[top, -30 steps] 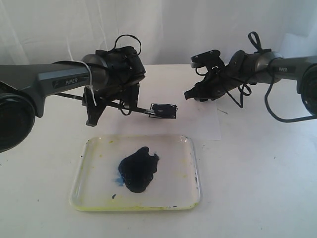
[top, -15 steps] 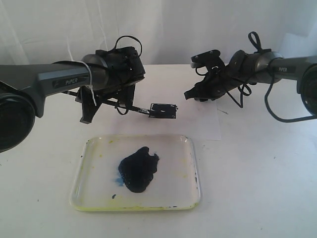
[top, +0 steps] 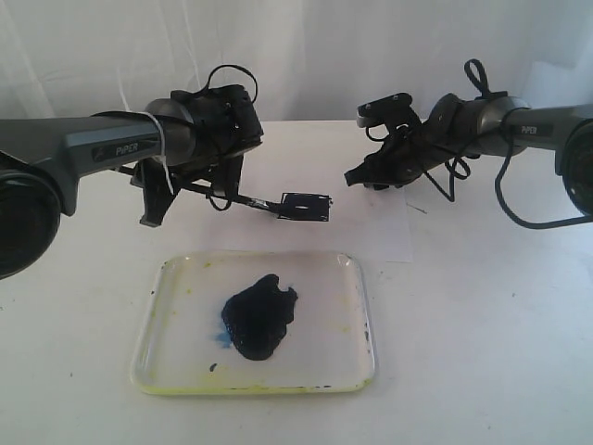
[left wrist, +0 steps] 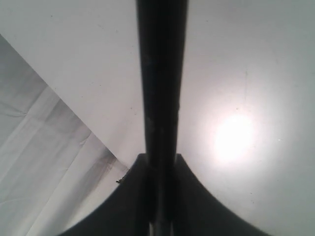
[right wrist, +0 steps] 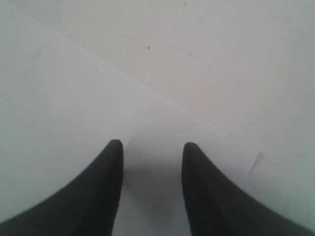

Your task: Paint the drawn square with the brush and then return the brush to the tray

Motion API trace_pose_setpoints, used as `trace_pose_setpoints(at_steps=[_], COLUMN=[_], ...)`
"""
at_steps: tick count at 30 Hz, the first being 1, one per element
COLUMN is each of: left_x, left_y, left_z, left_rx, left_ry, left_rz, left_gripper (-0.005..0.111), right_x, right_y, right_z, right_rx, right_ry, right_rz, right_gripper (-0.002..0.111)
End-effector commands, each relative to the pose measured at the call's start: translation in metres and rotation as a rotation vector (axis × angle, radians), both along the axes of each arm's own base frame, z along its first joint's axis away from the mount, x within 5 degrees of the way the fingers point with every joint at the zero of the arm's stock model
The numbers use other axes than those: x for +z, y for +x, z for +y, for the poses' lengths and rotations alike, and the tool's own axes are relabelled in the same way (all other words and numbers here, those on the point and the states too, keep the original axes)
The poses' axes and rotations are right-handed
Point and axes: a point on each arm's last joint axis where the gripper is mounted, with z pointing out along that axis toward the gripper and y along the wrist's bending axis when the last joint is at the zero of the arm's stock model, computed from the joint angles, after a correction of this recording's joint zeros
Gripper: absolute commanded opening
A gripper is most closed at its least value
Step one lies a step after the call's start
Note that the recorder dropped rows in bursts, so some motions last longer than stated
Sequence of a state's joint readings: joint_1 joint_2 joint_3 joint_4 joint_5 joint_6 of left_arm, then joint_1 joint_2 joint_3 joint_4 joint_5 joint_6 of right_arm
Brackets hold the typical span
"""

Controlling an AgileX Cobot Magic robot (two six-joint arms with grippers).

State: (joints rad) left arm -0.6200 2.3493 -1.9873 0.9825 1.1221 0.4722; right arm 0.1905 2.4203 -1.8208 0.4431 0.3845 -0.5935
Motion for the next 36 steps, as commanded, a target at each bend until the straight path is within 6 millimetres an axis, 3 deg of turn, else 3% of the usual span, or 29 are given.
trace_pose_setpoints(at_steps=[1, 12, 20, 28, 36], left_x=[0.003, 0.027, 0.022, 0.014, 0.001], left_y=[-0.002, -0.004, -0.004, 0.004, 0.0], left_z=[0.005, 0.003, 0.004, 0.017, 0.003], left_rx=[0.037, 0.091, 0.108, 0.161, 0.072], left_ry=[0.038, -0.089, -0.138, -0.275, -0.264], left_rz=[-0.004, -0.127, -0.089, -0.042, 0.041], left_gripper=[0.0, 0.0, 0.0, 0.0, 0.0], right_x=[-0.008, -0.008, -0.008, -0.008, -0.008], right_y=[-0.001, -0.001, -0.001, -0.001, -0.001], right_z=[-0.001, -0.001, -0.001, -0.001, -0.001], right_rx=[0.007, 0.007, 0.007, 0.008, 0.007], right_ry=[-0.014, -0.014, -0.014, -0.014, -0.014], right_rz=[0.022, 0.022, 0.022, 0.024, 0.022], right_gripper=[0.038, 0.038, 0.038, 0.038, 0.038])
